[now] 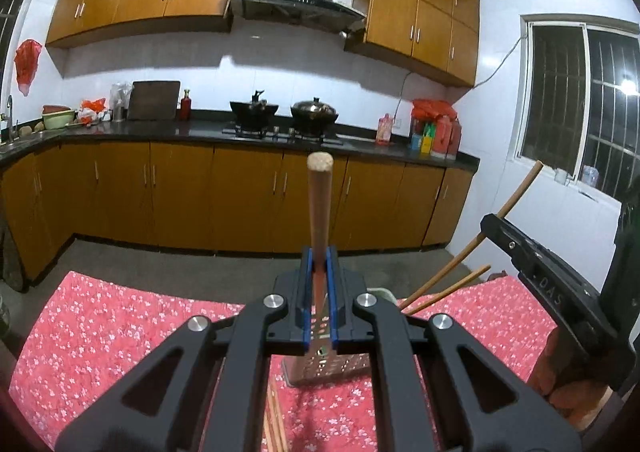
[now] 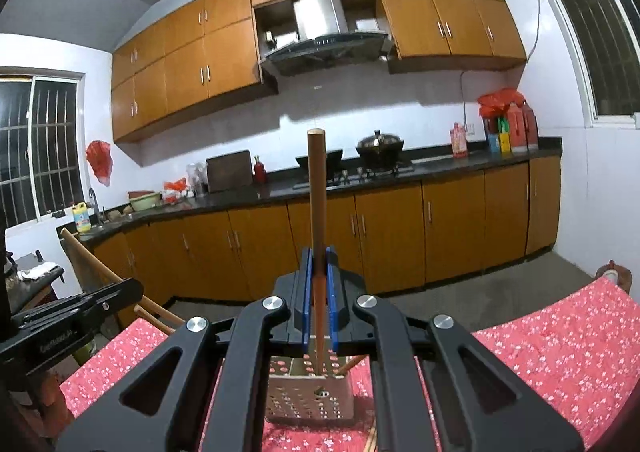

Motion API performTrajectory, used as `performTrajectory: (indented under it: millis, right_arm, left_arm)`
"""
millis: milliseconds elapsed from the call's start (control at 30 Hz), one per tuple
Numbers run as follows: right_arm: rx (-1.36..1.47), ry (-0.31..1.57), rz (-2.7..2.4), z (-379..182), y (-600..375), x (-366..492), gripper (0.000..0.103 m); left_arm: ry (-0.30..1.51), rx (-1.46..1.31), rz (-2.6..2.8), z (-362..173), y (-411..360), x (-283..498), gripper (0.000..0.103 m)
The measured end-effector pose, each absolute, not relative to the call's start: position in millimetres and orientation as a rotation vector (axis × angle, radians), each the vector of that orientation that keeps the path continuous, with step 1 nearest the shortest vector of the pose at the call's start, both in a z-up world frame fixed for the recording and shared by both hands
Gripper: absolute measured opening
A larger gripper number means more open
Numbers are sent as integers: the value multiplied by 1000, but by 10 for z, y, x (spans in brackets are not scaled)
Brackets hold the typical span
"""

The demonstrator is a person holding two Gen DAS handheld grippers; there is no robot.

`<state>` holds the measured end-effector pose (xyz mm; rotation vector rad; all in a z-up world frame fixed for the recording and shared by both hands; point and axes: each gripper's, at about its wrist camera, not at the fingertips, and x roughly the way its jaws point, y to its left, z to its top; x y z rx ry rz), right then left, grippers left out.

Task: Organize utensils
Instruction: 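Carry both held chopsticks over the opening of the beige holder, then open both tools to drop the chopsticks into the beige holder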

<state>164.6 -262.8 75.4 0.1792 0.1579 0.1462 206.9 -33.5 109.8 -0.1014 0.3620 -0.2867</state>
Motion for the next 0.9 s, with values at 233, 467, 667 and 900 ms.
performTrajectory:
  millis: [233,467,667,900]
  right_arm:
    - [176,210,162,674,-2602,1702,8]
    - [174,210,167,697,-2621,1674,28]
    - [182,172,172,804,-2682,1481,29]
    - [163,221,74,568,-2952,1152,35]
  left_arm:
    - [409,-124,-308,981,-312,2152,9]
    - [399,-132,-312,1018,-274,2102,16]
    - [358,-151,-313,1147,-175,1910,29]
    - [378,-137,-221,943,186,1592,45]
